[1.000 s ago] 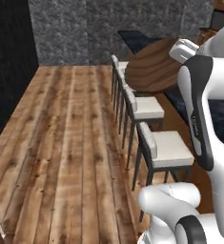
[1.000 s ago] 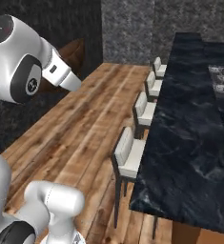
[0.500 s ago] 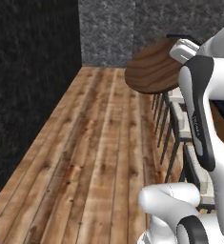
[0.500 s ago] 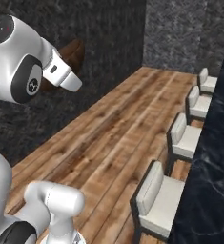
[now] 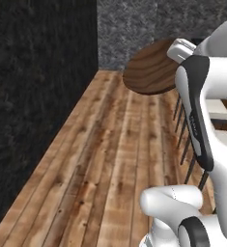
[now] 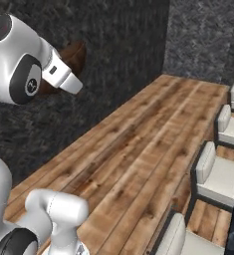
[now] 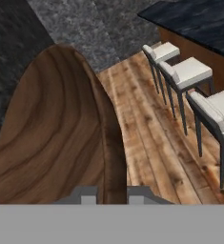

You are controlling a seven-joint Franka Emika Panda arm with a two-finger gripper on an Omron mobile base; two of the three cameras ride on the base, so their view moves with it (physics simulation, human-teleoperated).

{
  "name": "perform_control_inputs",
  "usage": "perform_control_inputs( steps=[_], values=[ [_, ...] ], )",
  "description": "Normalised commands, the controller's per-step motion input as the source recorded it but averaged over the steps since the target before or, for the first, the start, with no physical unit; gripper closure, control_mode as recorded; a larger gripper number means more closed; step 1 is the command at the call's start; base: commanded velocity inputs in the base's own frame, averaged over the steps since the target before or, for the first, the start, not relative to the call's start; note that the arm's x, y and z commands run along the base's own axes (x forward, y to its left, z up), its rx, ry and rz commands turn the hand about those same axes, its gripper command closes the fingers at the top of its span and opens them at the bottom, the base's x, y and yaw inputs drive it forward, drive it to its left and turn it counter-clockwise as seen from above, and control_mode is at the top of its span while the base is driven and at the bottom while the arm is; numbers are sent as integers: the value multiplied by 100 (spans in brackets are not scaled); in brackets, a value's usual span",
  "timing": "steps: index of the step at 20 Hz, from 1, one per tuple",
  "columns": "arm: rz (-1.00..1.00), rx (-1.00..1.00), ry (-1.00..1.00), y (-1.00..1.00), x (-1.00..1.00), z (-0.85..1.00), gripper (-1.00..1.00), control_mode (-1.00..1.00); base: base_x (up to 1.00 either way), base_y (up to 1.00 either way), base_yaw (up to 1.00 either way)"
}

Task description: Pick up the bowls from the cabinet and place each bowl in front of a stool on the dining counter.

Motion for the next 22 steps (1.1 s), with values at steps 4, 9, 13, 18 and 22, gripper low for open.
perform_control_inputs(
  steps=[4, 9, 13, 18, 22],
  values=[
    [0, 0, 0, 0, 0, 0, 100, 100, 27, 0, -19],
    [0, 0, 0, 0, 0, 0, 100, 100, 7, 15, -31],
    [0, 0, 0, 0, 0, 0, 100, 100, 10, 52, -40],
    [0, 0, 0, 0, 0, 0, 100, 100, 8, 78, -49],
    [0, 0, 0, 0, 0, 0, 100, 100, 0, 86, -58]
  ],
)
